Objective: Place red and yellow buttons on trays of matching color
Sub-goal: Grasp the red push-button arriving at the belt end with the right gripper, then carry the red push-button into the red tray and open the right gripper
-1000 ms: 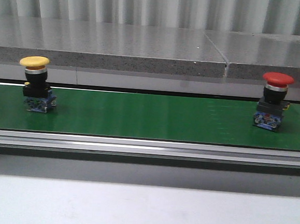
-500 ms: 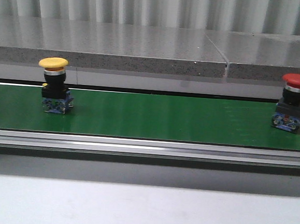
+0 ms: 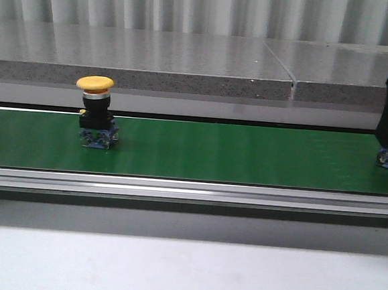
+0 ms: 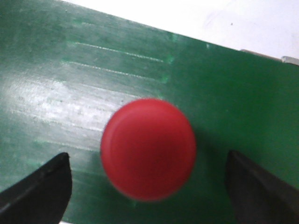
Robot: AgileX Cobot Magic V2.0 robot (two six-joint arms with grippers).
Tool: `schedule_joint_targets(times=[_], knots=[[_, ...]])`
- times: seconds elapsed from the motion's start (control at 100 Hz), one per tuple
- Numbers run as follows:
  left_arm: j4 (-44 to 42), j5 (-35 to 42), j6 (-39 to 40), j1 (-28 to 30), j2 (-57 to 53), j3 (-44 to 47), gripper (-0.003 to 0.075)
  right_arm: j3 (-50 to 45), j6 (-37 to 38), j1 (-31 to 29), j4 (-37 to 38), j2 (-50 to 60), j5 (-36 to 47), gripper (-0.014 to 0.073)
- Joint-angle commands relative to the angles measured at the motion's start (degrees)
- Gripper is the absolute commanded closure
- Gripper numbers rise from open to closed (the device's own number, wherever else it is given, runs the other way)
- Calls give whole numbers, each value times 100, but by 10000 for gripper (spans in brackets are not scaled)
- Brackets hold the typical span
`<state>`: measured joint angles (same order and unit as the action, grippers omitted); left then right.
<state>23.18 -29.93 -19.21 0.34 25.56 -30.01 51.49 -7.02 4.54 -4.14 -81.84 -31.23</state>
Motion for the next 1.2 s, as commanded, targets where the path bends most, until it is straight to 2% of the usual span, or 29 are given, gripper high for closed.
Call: schedule_joint_targets(times=[0.0, 0.1, 0.16, 0.24, 0.31, 0.32, 0.39, 0.45, 0.62, 0.75, 1.03, 1.19], knots=[[150, 430, 4, -46, 24, -149, 740, 359, -73, -14, 77, -150, 160, -57], [153, 430, 4, -46, 24, -149, 740, 538, -67, -14, 77, -408, 149, -45], [153, 430, 4, -46, 24, -149, 740, 577, -67, -14, 77, -487, 150, 4], [153, 430, 4, -46, 24, -149, 740, 614, -61, -14, 77, -502, 47, 124], [153, 430, 4, -46, 24, -149, 740, 698, -61, -14, 77, -502, -160, 266], [153, 430, 4, -46, 24, -149, 740, 726, -61, -14, 77, -502, -214, 309], [153, 430, 4, -46, 24, -149, 740, 897, -61, -20, 89, -490, -535, 424], [153, 430, 4, -46, 24, -149, 740, 1081, -61, -69, 89, -469, -841, 471], [153, 430, 4, -46, 24, -149, 740, 1746, -72, -379, 93, -226, -1704, 477], [153, 430, 4, -46, 24, -149, 740, 2136, -82, -799, 93, 44, -1988, 477], [163, 430, 4, -46, 24, -149, 740, 2488, -82, -2064, 68, 209, -1971, 477], [163, 430, 4, -46, 24, -149, 740, 2509, -82, -2716, -295, 57, -1654, 477]])
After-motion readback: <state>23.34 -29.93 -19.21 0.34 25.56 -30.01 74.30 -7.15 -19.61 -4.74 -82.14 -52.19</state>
